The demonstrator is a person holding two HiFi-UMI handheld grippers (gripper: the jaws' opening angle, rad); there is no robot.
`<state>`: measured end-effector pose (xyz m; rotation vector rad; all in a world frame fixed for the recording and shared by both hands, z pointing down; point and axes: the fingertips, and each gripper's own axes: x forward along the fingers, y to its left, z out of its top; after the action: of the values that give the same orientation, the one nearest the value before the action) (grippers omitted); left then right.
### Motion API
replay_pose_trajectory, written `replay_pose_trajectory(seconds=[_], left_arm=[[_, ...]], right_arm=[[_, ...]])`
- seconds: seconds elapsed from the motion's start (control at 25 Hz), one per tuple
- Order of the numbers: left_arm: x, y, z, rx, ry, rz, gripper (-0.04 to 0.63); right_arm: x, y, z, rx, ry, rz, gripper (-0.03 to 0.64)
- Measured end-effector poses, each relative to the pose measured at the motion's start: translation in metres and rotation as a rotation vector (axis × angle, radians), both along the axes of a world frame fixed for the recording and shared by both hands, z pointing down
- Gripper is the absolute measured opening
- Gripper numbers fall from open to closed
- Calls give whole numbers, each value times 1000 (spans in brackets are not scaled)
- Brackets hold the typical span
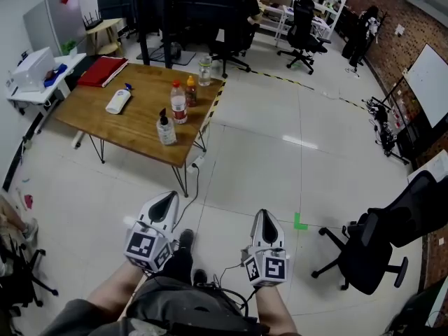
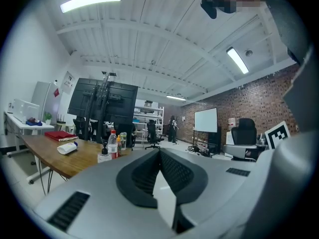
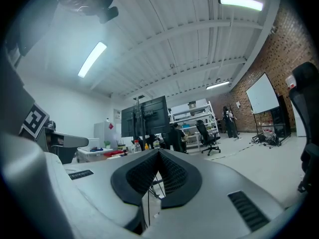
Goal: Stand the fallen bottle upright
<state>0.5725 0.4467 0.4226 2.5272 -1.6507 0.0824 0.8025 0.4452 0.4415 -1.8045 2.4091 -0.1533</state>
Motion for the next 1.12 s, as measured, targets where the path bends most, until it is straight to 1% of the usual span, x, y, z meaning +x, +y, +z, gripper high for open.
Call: replay_pose_trajectory(seconds=[0.16, 0.24, 0.32, 0.44, 0.64, 0.84, 1.0, 1.12], left_arm=[[-8, -37, 6, 2, 11, 27, 29], [-10, -64, 9, 0, 22, 48, 29], [-13, -94, 7, 15, 21, 70, 29], [-19, -144, 4, 31, 21, 92, 29], [-29, -227, 7, 19, 34, 145, 29], [-50, -302, 3, 12, 64, 175, 29], [-59, -345, -6, 23, 70, 193, 29], [-62, -363, -11, 23, 67, 201, 29]], right_arm=[[-10, -28, 1, 9, 9, 21, 26], [-14, -48, 0, 8, 10, 42, 26], [-20, -74, -2, 11, 18, 55, 26], [-34, -119, -5, 10, 41, 68, 26], [-67, -203, -13, 16, 59, 69, 26], [-97, -281, -27, 46, 49, 93, 26], [-103, -320, -45, 81, 26, 138, 26], [-105, -337, -48, 80, 4, 157, 26]])
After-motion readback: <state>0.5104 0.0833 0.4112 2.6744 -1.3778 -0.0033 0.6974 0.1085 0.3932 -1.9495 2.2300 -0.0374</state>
